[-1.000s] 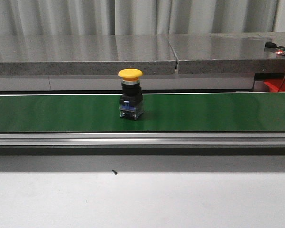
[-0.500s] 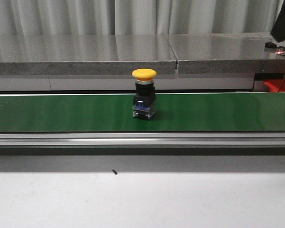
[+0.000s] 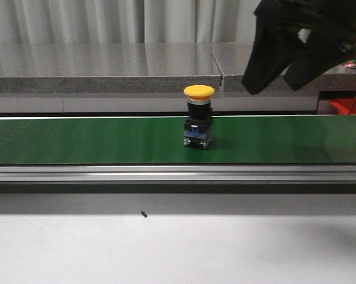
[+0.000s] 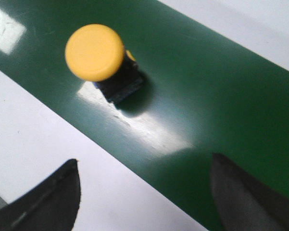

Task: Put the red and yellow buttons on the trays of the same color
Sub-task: 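Grasp the yellow button on the belt with the right gripper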

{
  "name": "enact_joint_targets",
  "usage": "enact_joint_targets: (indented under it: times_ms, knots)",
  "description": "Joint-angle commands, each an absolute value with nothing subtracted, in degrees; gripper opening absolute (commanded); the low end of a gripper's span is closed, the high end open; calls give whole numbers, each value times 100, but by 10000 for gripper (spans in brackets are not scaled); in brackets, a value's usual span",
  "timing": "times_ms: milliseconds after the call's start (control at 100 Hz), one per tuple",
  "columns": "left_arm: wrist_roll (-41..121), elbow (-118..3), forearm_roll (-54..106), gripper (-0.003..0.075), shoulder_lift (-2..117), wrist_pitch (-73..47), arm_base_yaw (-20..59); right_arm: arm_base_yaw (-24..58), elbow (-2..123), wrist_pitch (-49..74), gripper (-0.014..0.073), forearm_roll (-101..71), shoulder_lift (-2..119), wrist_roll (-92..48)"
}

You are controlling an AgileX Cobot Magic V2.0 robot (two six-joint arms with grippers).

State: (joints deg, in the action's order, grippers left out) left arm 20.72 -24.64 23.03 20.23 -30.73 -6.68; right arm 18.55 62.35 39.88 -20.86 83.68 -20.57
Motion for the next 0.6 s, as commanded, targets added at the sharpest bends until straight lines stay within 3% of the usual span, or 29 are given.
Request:
enact_joint_targets:
  times_ms: [0,590]
  knots:
    - [2055,-2609,2447,-20,2062,-2665,-625,1986,6451,3660,561,-2196,8345,-2135]
    - [2055,-2609,2447,-20,2062,-2665,-625,2119,7383,3712,561,-2203,9352,-2135]
